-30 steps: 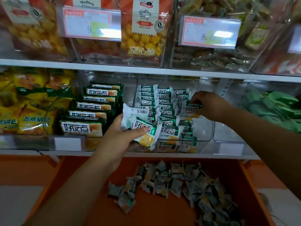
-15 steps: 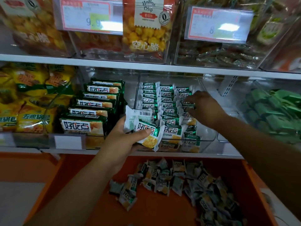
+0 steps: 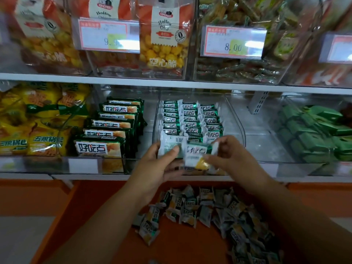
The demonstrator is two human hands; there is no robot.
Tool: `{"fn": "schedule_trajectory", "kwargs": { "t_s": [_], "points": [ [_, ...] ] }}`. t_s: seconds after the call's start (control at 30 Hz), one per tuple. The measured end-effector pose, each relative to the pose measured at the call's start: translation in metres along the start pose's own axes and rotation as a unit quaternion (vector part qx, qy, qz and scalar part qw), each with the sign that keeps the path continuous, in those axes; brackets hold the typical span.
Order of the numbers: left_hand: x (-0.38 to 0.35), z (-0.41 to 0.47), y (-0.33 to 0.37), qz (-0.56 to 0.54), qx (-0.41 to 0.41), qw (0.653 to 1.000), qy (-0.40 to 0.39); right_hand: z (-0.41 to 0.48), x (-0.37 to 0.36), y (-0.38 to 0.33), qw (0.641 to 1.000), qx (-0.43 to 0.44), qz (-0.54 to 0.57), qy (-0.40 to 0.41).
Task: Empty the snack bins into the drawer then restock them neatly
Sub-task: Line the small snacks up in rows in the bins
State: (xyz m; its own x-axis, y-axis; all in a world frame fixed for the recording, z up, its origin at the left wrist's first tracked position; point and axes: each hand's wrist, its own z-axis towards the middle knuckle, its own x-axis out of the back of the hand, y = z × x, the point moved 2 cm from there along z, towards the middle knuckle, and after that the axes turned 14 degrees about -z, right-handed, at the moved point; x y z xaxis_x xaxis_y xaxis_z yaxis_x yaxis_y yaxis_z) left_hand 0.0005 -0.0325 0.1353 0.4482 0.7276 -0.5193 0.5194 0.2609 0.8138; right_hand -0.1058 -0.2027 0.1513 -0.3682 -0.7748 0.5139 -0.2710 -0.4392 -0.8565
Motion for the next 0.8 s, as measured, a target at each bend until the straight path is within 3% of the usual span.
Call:
{"fn": "schedule_trajectory", "kwargs": {
  "t_s": [0.07,0.13,0.2,0.3,0.43,0.57,0.7,0.8],
  "points": [
    [0.003,0.001,0.003,0.009,-0.005,1.0,0.011,0.014,0.028,-0.003,0.998,0.02,-0.052,0.017],
    [0.004,0.003,0.006,0.026,-0.016,0.999,0.024,0.034,0.056,-0.005,0.974,0.047,-0.214,0.058],
    [0.005,0.005,0.008,0.036,-0.015,0.999,0.027,0.058,0.074,-0.008,0.908,0.075,-0.405,0.074],
    [0.007,0.01,0.009,0.051,-0.014,0.998,0.03,0.092,0.072,-0.006,0.83,0.091,-0.551,0.006],
    [0.013,0.015,0.008,0.069,-0.019,0.997,0.043,0.118,0.053,0.006,0.776,0.094,-0.616,-0.096],
    [0.018,0.016,0.008,0.097,-0.014,0.994,0.049,0.129,0.044,0.017,0.731,0.091,-0.662,-0.134],
    [0.021,0.019,0.007,0.109,-0.008,0.993,0.044,0.129,0.042,0.022,0.763,0.116,-0.63,-0.091],
    [0.018,0.018,0.006,0.112,-0.007,0.993,0.04,0.128,0.038,0.026,0.747,0.105,-0.652,-0.073]
  ]
}}
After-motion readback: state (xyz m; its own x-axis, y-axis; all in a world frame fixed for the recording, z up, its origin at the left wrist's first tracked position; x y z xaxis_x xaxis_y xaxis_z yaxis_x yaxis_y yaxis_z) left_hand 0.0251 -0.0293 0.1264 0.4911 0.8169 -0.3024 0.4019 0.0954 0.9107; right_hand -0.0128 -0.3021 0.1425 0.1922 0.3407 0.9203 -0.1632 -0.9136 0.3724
